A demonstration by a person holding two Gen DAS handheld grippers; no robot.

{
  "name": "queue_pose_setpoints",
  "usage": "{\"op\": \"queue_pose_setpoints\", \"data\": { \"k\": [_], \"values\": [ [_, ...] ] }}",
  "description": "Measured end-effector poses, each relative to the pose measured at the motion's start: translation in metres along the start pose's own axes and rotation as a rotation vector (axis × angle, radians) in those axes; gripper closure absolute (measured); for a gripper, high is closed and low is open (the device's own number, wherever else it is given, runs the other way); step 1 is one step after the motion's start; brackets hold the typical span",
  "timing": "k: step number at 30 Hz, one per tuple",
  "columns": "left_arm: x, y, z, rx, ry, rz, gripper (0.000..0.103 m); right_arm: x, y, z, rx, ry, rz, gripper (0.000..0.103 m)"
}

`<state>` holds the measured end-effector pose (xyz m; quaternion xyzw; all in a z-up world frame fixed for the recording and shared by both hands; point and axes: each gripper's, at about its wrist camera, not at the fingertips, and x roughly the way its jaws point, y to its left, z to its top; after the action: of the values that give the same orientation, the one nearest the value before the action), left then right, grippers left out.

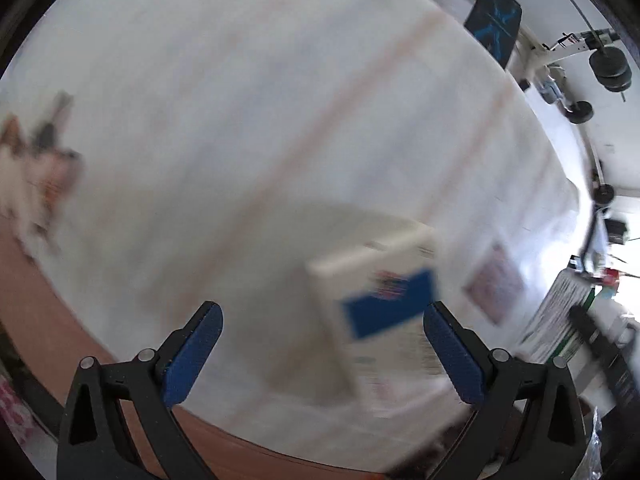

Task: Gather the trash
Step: 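Grasp the white Pudilan medicine box with the left tool while the right tool grasps the green-white cold medicine box, then lift both medicine boxes and carry them over the bin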

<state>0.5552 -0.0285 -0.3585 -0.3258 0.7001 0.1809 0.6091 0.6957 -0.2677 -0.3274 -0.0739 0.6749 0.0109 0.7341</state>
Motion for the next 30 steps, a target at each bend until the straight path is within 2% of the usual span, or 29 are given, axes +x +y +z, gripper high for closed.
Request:
{"op": "queue_pose_setpoints", "data": {
  "k": [3, 4, 6, 8, 9, 13, 16, 18, 23, 30],
  "values": [
    [0.020, -0.017, 0.001, -0.044, 0.068, -0.029, 0.001, 0.006, -0.028, -0.008, 0.074, 0.010, 0.004, 0.014],
    [0.026, -0.024, 0.002, -0.049, 0.077, -0.015, 0.002, 0.006, -0.034, -0.013, 0.090, 0.010, 0.003, 0.014],
    [0.029, -0.029, 0.002, -0.047, 0.067, 0.030, 0.009, 0.008, -0.047, -0.022, 0.118, 0.010, 0.012, 0.014],
    [0.025, -0.032, -0.003, -0.028, 0.030, 0.074, 0.022, 0.008, -0.052, -0.027, 0.129, 0.009, 0.020, 0.014],
    [0.022, -0.033, -0.007, 0.012, 0.000, 0.077, 0.026, 0.008, -0.052, -0.029, 0.128, 0.007, 0.023, 0.014],
    [0.018, -0.039, -0.026, 0.260, -0.083, 0.134, 0.026, 0.004, -0.050, -0.038, 0.105, -0.007, 0.045, 0.014],
    [0.012, -0.022, -0.039, 0.405, -0.117, 0.191, 0.027, -0.003, -0.032, -0.042, 0.069, -0.013, 0.079, 0.014],
    [0.005, -0.002, -0.045, 0.460, -0.158, 0.247, 0.027, -0.008, -0.018, -0.046, 0.040, -0.016, 0.102, 0.014],
    [-0.016, 0.047, -0.055, 0.447, -0.219, 0.269, 0.027, -0.014, 0.017, -0.071, -0.017, -0.013, 0.151, 0.014],
    [-0.066, 0.093, -0.089, 0.414, -0.368, 0.256, 0.027, -0.032, 0.058, -0.111, -0.080, -0.016, 0.221, 0.014]
  ]
}}
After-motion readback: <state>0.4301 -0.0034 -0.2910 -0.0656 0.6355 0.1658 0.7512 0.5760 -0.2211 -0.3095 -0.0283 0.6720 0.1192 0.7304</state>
